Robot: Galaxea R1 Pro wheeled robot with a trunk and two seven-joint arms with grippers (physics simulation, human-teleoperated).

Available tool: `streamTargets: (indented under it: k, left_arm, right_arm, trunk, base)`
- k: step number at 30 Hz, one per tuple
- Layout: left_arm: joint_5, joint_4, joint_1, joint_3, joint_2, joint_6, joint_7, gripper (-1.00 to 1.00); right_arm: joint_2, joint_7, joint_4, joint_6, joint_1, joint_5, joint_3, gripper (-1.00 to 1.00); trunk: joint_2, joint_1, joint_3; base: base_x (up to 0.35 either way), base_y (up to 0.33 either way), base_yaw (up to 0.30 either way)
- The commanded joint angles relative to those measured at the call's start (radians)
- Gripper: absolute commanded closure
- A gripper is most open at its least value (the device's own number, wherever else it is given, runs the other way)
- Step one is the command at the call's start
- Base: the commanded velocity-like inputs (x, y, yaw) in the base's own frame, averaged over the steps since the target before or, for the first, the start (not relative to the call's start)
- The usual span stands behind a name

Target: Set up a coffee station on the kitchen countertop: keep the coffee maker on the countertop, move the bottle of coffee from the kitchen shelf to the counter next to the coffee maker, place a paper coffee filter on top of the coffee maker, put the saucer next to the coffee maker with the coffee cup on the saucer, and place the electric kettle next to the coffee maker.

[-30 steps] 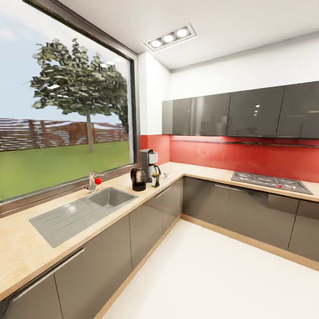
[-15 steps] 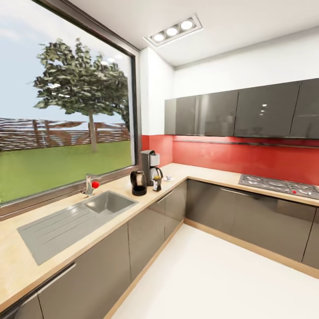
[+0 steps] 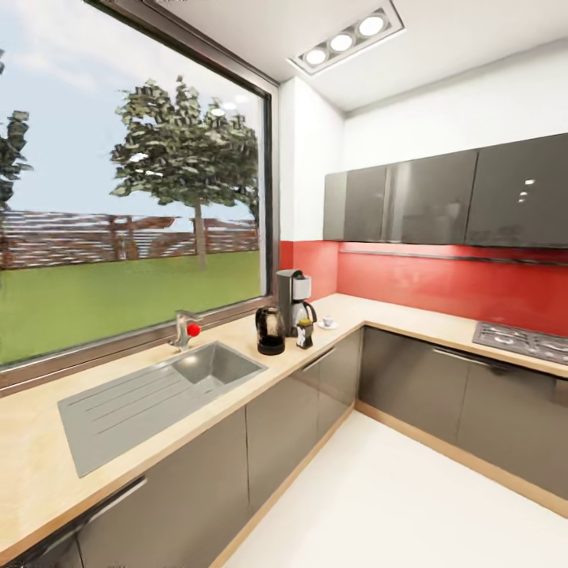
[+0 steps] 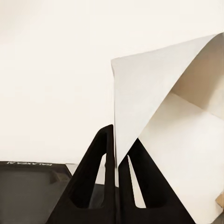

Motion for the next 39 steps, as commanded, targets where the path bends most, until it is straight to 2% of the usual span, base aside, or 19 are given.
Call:
streamTargets:
  k: [1, 7, 19, 39]
  left_arm:
    - [0.010, -0.001, 0.001, -0.006, 0.001, -0.003, -0.004, -1.00]
    - [0.014, -0.001, 0.001, -0.006, 0.002, -0.001, -0.003, -1.00]
    - [0.014, -0.001, 0.001, -0.005, 0.001, 0.001, -0.002, -1.00]
    - [0.013, -0.001, 0.001, -0.005, 0.000, 0.001, -0.001, -1.00]
  right_arm:
    - [0.000, 0.003, 0.003, -0.006, -0.001, 0.000, 0.003, 1.00]
    - [-0.001, 0.004, 0.003, -0.003, -0.001, 0.000, 0.003, 1.00]
    - [-0.002, 0.004, 0.003, 0.002, -0.001, -0.001, 0.003, 1.00]
    - [-0.001, -0.008, 0.003, 0.002, -0.001, -0.002, 0.003, 1.00]
  trunk:
    - [0.000, 0.000, 0.000]
    - [0.000, 0.000, 0.000]
    - [0.000, 0.000, 0.000]
    - [0.000, 0.000, 0.000]
  base:
    - [0.030, -0.018, 0.269]
    - [0.089, -0.069, 0.178]
    - [0.260, -0.162, 0.025]
    - [0.251, -0.208, 0.261]
